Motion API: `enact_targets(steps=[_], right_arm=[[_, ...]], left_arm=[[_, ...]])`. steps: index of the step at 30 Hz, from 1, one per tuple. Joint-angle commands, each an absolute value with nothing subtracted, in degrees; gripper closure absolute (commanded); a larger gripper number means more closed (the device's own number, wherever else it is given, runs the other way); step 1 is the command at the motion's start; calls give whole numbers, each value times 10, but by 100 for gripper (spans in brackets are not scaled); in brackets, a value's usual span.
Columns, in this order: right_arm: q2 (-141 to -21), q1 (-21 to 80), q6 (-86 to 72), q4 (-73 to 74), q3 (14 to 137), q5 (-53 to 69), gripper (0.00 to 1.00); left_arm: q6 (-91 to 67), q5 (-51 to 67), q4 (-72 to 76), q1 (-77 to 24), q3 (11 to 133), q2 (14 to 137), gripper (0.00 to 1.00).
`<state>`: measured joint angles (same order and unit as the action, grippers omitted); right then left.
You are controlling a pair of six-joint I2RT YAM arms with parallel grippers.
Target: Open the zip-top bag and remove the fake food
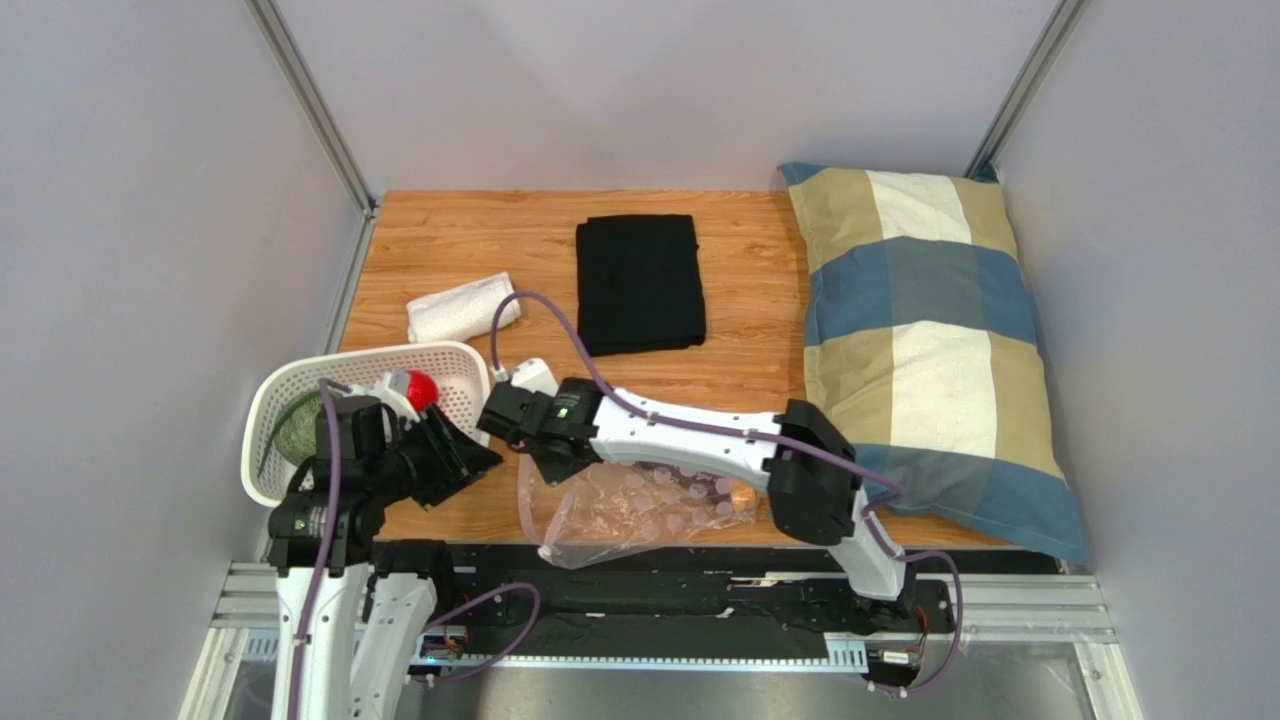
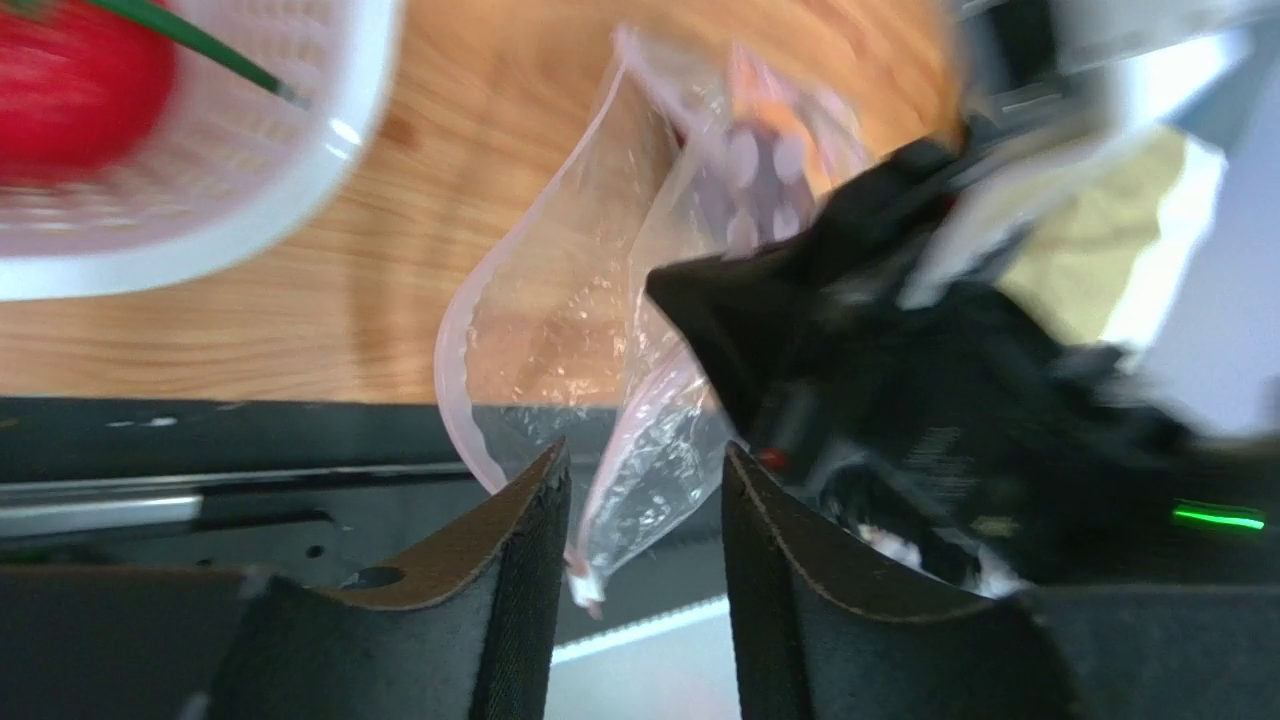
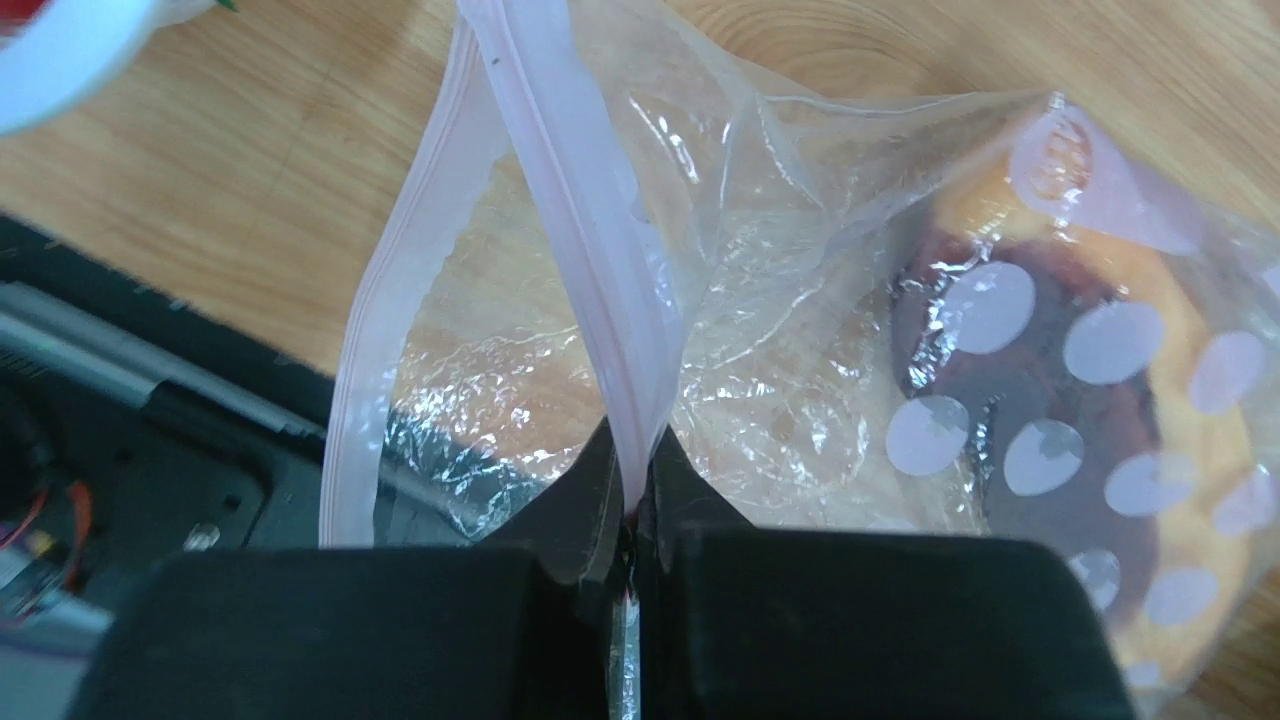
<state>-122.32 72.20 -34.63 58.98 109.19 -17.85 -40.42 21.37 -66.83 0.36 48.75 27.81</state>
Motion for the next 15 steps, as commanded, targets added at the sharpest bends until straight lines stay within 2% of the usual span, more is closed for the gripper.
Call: enact_targets(steps=[1, 2, 4, 9, 10, 11, 15], right_arm=[[-1118, 703, -359, 582, 1073, -132, 100], [-1114, 700, -359, 579, 1076, -121, 100], [-1108, 701, -359, 577, 1088, -101, 100], [-1118, 691, -366, 577, 1122, -51, 100], [-1120, 688, -365, 577, 1128, -44, 100], [-1122, 685, -364, 577, 1136, -37, 100], [-1119, 666, -365, 577, 1144, 3, 100]], left_arm=[[-460, 421, -521, 3, 418, 241, 55], [-474, 428, -504, 3, 399, 235, 67], [-506, 443, -465, 2, 377, 229, 80], [-535, 475, -385, -23, 352, 259, 84], [-536, 473, -379, -39, 352, 276, 89], [-538, 470, -370, -49, 352, 286, 89], [-525, 399, -366, -94, 363, 334, 94]])
